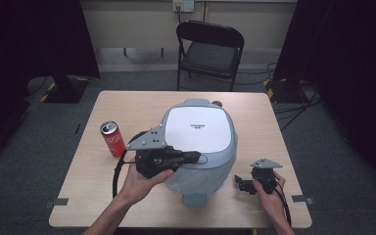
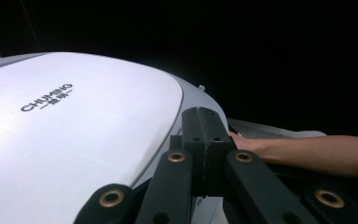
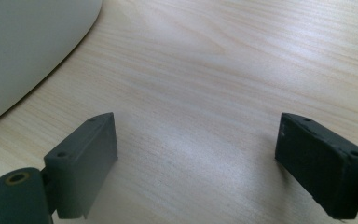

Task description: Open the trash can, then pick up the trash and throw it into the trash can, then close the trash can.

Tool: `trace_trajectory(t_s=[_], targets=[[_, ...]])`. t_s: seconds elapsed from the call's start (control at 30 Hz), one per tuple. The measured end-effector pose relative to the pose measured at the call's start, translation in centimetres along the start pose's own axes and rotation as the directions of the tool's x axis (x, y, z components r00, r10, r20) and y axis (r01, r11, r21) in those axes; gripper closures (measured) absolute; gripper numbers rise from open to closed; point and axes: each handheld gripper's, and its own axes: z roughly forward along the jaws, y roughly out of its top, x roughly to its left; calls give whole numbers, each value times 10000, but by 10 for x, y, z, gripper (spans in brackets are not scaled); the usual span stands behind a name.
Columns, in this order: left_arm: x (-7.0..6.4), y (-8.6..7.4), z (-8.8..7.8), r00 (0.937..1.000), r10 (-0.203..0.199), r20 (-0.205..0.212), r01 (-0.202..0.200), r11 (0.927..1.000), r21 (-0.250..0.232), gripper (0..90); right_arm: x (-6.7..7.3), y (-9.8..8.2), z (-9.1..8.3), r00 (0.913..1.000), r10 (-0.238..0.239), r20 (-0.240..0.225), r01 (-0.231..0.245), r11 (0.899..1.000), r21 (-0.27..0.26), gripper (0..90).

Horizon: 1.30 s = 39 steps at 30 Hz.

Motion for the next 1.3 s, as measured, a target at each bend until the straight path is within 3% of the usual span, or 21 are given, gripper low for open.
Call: trace_trajectory(t_s=[0.17,0.37,0.53,0.6,0.77,0.83,0.93,1.1,1.17,1.27,1.3], targets=[[-2,4,1,9990,436,-19,-435,9981,446,900,0,0,0,10000,-1,15,1,10000,-11,115],[0,4,1,9995,314,34,-315,9988,363,900,0,0,0,10000,1,-8,-1,10000,2,115],[5,4,0,9996,-61,258,55,9997,221,900,0,0,0,10000,-2,0,2,10000,-2,115],[8,1,0,9981,-534,320,534,9986,24,900,0,0,0,10000,8,-6,-8,10000,5,115],[16,-3,-15,9965,-834,-43,831,9954,-474,749,0,0,0,10000,22,0,-22,10000,5,115],[17,-3,-21,9960,-885,-85,878,9941,-631,713,0,0,0,10000,25,-1,-25,10000,5,115],[22,-4,-33,9944,-944,-464,909,9932,-730,677,0,0,0,10000,20,1,-20,10000,4,115],[35,-15,-60,9827,-1456,-1146,1333,9851,-1086,631,0,0,0,10000,20,6,-20,10000,3,115],[39,-22,-68,9787,-1495,-1409,1348,9849,-1086,565,0,0,0,10000,11,-6,-11,10000,-4,115],[45,-33,-79,9682,-1705,-1830,1519,9821,-1115,543,0,0,0,10000,23,1,-23,10000,5,115],[49,-41,-86,9620,-1765,-2082,1552,9812,-1144,506,0,0,0,10000,23,-3,-23,10000,4,115]])
